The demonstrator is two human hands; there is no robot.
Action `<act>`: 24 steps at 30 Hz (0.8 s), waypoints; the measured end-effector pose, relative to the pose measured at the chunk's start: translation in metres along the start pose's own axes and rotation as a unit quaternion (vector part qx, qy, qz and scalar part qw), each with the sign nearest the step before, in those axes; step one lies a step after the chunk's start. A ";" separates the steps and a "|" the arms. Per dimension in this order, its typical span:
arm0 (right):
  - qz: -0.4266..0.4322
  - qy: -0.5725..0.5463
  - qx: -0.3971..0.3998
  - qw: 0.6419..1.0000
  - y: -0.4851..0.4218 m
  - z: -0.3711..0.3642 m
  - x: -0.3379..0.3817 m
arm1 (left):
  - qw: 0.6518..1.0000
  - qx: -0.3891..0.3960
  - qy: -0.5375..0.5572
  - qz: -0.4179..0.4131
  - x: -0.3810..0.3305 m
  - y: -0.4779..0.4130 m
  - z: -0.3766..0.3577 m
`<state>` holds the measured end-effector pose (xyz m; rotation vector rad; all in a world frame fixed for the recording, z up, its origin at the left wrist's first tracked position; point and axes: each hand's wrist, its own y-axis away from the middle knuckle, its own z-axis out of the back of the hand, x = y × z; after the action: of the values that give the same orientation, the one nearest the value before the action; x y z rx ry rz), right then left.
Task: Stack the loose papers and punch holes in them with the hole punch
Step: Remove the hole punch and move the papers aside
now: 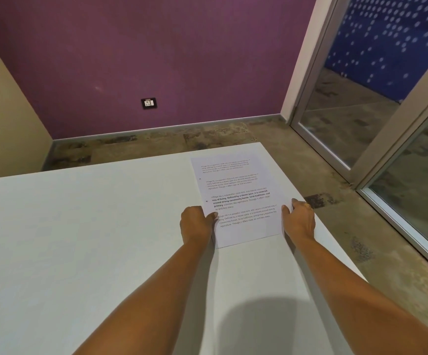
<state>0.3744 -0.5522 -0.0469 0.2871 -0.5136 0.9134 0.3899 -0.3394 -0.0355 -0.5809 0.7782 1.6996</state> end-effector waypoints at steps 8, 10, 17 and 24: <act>0.007 -0.019 0.022 1.000 0.065 0.012 -0.026 | 0.994 0.026 -0.076 -0.073 0.030 0.054 0.009; 0.015 -0.001 0.042 0.999 0.087 0.013 -0.034 | 0.991 0.033 -0.106 -0.077 0.042 0.072 0.013; 0.076 0.099 0.099 0.987 0.174 0.016 -0.049 | 0.977 0.054 -0.183 -0.098 0.093 0.151 0.042; 0.127 0.143 0.179 0.965 0.259 0.023 -0.035 | 0.965 0.065 -0.235 -0.099 0.143 0.223 0.092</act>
<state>0.1398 -0.4344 -0.0408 0.4140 -0.1150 1.2764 0.1392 -0.2137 -0.0334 -0.1433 0.4657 1.5037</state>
